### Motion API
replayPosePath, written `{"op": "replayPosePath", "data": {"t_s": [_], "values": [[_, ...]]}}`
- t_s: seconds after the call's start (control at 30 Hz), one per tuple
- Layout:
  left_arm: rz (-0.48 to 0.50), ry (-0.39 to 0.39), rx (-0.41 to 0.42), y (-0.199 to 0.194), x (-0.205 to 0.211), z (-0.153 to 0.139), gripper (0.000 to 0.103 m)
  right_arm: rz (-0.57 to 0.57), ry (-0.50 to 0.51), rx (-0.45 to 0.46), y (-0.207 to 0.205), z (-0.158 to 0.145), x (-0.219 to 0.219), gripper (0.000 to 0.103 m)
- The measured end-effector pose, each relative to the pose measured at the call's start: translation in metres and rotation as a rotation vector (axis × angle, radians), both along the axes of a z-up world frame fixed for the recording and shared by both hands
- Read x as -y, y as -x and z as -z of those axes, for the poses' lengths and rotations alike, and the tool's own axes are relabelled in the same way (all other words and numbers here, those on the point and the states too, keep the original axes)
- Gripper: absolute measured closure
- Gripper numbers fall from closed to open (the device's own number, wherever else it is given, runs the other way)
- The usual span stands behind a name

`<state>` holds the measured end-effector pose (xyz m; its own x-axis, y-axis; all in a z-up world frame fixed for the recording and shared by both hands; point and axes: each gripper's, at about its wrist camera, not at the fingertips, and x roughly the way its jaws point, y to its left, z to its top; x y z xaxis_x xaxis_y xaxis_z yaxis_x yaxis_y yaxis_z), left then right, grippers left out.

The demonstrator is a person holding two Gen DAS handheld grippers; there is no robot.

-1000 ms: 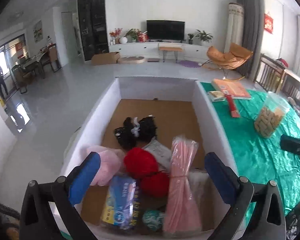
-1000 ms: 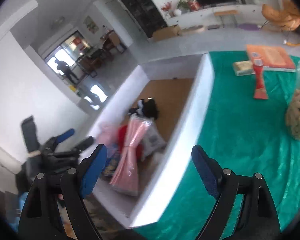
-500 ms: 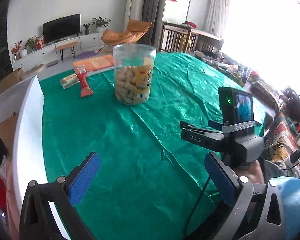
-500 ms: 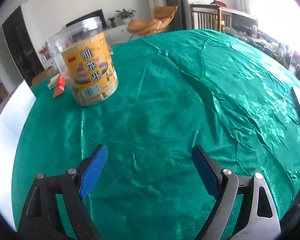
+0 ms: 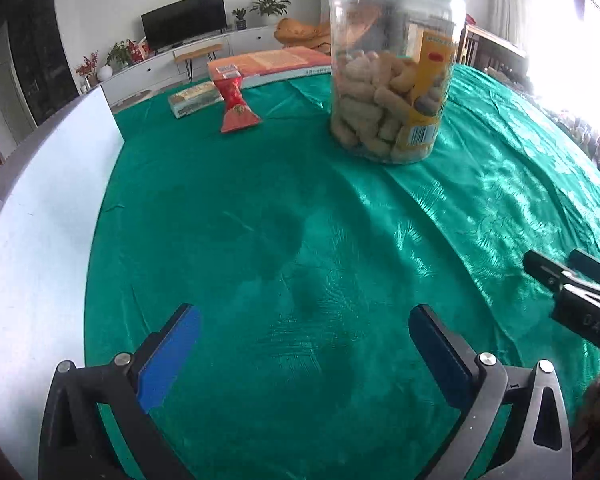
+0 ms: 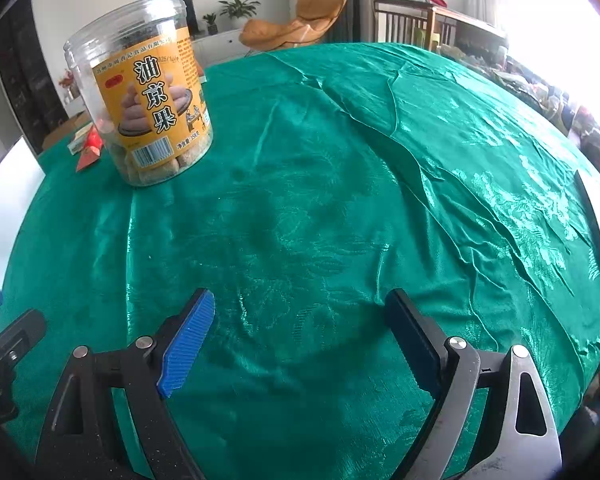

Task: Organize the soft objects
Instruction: 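Release the yarn and pink bundle into the box and return both tools to the table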

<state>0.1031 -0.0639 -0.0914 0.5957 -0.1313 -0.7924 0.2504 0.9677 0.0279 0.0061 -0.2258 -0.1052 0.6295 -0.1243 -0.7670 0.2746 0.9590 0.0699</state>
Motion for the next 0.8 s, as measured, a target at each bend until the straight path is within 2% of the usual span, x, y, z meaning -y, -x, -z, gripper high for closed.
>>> {"op": "replayPosePath", "data": {"t_s": [0.03, 0.07, 0.1, 0.17, 0.5, 0.8], "values": [[0.016, -0.009, -0.019, -0.0014, 0.0009, 0.0084, 0.0, 0.0, 0.006, -0.003, -0.0009, -0.0005, -0.0009, 0.013], [0.021, 0.046, -0.005, 0.0002, -0.004, 0.0096, 0.0, -0.001, 0.017, -0.009, -0.0015, -0.0004, -0.0013, 0.013], [0.018, 0.051, -0.002, 0.0001, -0.0048, 0.0103, 0.0, -0.002, 0.028, -0.015, -0.002, -0.0012, -0.0037, 0.013], [0.018, 0.04, 0.001, -0.0011, -0.0022, 0.0124, 0.0, -0.004, 0.052, -0.028, -0.0051, -0.0007, -0.0075, 0.013], [0.018, 0.059, 0.005, 0.0008, -0.0047, 0.0066, 0.0, -0.005, 0.052, -0.03, -0.0075, -0.0012, -0.0105, 0.012], [0.018, 0.043, 0.006, 0.001, -0.0024, 0.0073, 0.0, -0.005, 0.052, -0.03, -0.0072, -0.0011, -0.0104, 0.012]]}}
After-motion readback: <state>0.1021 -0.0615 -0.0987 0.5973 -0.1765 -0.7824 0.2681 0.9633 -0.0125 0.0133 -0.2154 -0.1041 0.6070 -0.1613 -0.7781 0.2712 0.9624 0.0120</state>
